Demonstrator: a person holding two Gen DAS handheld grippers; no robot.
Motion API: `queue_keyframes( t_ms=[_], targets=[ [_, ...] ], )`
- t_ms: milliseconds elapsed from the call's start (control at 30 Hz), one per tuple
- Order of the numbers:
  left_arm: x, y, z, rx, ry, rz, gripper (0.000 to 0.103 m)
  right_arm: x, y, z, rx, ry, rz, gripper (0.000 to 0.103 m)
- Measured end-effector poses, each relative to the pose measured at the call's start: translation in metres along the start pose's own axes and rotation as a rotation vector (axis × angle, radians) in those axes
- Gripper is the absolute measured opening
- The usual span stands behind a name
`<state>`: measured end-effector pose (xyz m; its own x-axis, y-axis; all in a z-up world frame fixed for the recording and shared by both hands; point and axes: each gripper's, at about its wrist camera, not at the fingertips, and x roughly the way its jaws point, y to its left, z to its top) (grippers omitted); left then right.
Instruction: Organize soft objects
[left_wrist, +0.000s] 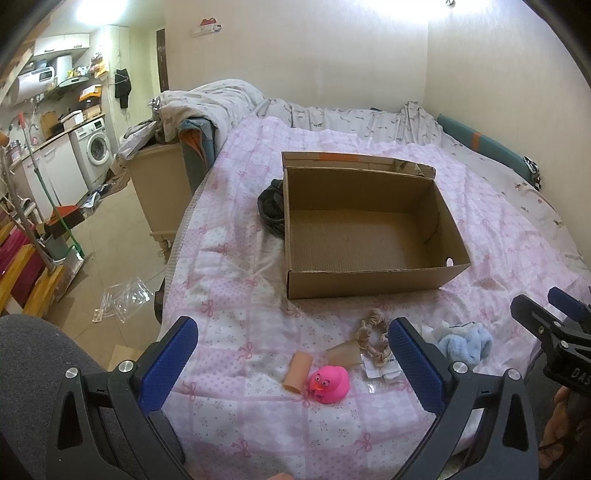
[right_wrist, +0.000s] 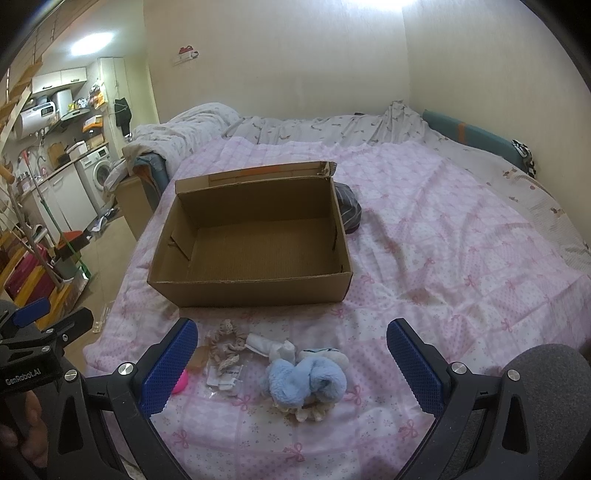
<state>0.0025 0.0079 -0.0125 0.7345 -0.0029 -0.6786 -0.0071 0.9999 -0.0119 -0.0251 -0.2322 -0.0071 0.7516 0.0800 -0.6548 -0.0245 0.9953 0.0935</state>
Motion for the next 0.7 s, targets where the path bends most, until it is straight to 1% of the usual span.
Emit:
queue_keyframes(
  t_ms=[700],
  targets=[
    [0.0017,-0.0005,-0.0006,-0.001,0.003,0.002,0.103,-0.0007,0.0003,0.0001,-0.002,-0.002,-0.001,0.103]
  ],
)
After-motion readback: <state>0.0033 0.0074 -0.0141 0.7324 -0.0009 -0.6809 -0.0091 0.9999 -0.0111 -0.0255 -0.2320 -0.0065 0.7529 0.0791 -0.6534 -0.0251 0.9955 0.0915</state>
